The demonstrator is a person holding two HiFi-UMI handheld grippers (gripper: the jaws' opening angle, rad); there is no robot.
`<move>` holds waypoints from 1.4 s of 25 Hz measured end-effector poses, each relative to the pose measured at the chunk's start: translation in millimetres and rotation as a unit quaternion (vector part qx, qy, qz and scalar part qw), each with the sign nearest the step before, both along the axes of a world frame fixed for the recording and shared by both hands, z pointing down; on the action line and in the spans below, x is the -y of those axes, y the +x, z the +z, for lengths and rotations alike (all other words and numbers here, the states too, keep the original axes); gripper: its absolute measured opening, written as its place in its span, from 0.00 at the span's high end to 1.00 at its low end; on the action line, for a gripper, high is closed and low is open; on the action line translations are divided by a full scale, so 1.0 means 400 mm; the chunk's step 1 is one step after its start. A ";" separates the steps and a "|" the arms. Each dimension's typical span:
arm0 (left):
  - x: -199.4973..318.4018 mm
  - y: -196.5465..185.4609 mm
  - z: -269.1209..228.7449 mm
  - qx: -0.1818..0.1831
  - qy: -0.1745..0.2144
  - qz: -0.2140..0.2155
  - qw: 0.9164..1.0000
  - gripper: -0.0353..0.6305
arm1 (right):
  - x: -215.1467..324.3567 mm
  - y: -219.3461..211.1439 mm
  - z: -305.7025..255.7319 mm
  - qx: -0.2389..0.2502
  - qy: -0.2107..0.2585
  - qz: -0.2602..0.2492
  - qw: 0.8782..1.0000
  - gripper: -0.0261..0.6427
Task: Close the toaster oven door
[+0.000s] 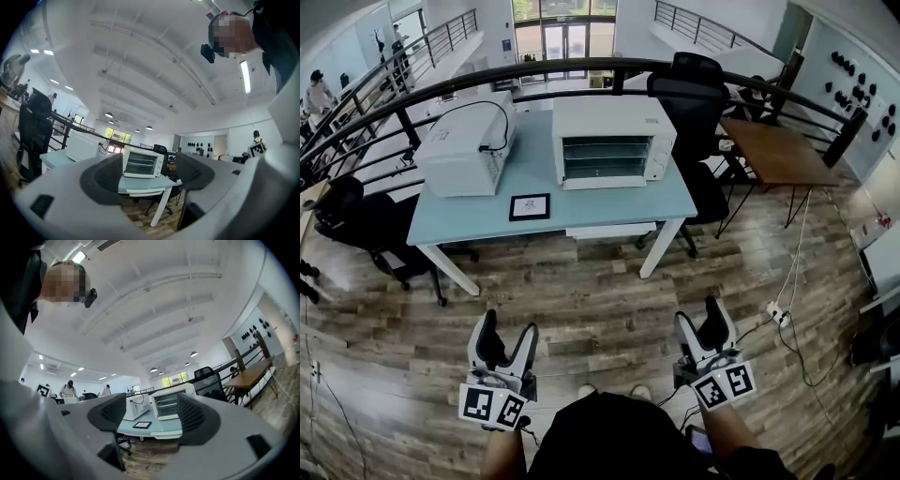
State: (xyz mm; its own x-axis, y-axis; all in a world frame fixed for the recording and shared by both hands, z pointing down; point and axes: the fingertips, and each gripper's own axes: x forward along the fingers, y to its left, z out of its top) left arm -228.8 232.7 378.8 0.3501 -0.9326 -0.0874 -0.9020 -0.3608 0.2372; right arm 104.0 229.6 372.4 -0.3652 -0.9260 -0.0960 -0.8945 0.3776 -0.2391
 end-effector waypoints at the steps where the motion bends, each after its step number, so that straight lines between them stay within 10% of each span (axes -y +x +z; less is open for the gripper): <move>1: -0.002 0.000 0.000 0.002 0.000 -0.001 1.000 0.42 | -0.006 0.003 0.000 0.000 0.000 0.004 1.000 0.47; 14: 0.031 -0.022 0.015 -0.004 -0.010 -0.015 1.000 0.36 | 0.038 0.014 0.049 -0.019 -0.032 0.010 0.999 0.47; 35: 0.401 0.071 -0.020 -0.010 0.001 -0.088 0.996 0.35 | 0.564 0.158 0.045 0.025 -0.011 -0.045 0.999 0.47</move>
State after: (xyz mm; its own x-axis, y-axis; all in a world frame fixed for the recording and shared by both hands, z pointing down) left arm -200.4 72.3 370.7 0.1794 -0.9793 -0.0941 -0.9464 -0.1979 0.2552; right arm 167.1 3.9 390.6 -0.4425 -0.8915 -0.0969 -0.8439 0.4505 -0.2914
